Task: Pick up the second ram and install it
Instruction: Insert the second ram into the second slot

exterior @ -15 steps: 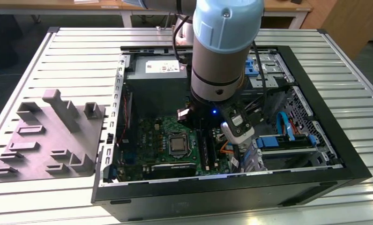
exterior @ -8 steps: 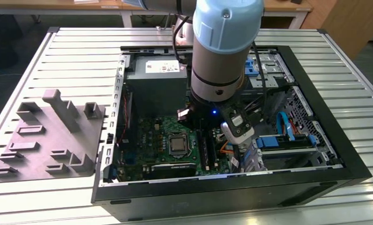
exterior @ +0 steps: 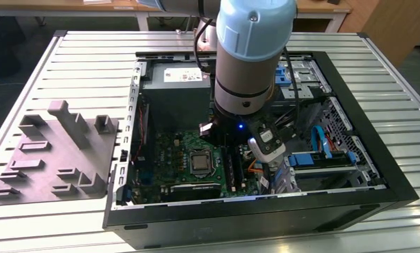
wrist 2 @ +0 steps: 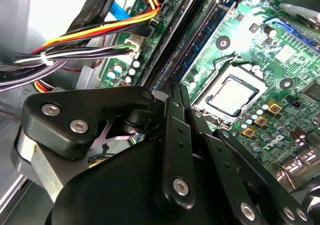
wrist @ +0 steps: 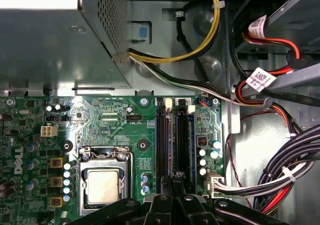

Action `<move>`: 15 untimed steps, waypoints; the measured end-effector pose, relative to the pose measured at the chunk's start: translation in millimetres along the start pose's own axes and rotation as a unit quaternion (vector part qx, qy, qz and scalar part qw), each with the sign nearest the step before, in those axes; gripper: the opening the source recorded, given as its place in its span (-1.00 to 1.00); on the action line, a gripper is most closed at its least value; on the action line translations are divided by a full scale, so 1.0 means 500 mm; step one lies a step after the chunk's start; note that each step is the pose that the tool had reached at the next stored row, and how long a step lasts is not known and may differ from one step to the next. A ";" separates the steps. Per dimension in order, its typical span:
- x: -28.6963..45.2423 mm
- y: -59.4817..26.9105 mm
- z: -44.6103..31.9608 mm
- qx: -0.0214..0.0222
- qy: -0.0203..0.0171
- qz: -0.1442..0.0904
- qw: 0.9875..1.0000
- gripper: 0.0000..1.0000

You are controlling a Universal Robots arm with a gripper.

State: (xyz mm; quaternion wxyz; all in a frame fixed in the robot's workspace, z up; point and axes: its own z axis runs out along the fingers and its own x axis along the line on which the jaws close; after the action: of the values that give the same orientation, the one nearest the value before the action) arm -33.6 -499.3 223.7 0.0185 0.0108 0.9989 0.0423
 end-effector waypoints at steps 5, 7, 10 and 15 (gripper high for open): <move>0.002 0.000 0.002 0.001 0.000 0.000 1.000 -0.77; 0.002 0.000 0.003 0.001 0.000 0.000 1.000 -0.77; 0.002 0.000 0.003 0.001 0.000 0.000 1.000 -0.77; 0.002 0.000 0.005 0.001 0.000 0.000 1.000 -0.77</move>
State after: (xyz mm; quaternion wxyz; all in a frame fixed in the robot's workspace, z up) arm -34.6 -499.1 221.4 0.0186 0.0112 0.9989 0.0415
